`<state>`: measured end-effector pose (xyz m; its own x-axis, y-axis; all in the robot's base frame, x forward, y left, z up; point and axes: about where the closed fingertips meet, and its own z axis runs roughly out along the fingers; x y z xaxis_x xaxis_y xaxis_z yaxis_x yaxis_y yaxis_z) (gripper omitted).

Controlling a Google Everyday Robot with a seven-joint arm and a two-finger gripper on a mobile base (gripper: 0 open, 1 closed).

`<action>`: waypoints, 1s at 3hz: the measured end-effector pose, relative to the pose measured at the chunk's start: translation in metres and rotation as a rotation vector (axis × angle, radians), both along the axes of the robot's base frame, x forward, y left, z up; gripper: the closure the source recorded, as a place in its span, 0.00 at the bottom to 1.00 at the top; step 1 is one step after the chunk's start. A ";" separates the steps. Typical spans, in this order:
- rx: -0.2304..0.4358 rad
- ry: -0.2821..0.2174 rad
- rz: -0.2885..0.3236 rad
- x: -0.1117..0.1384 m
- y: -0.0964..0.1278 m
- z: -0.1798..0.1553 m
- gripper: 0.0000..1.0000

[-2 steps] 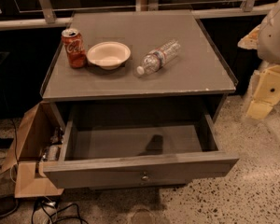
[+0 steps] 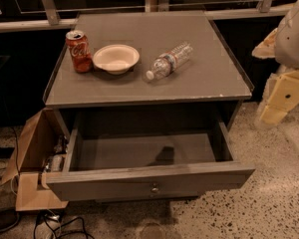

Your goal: Close top drawer

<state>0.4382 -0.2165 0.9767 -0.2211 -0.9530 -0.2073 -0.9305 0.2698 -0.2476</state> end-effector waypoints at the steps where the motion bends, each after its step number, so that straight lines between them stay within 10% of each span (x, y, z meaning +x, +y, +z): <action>1: 0.000 0.000 0.000 0.000 0.000 0.000 0.38; 3: 0.000 -0.001 0.000 0.000 0.000 0.000 0.85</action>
Offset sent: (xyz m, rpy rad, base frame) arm 0.0000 0.0000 0.0000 0.0000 0.0000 0.0000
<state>0.4382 -0.2165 0.9768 -0.2210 -0.9530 -0.2074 -0.9304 0.2698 -0.2482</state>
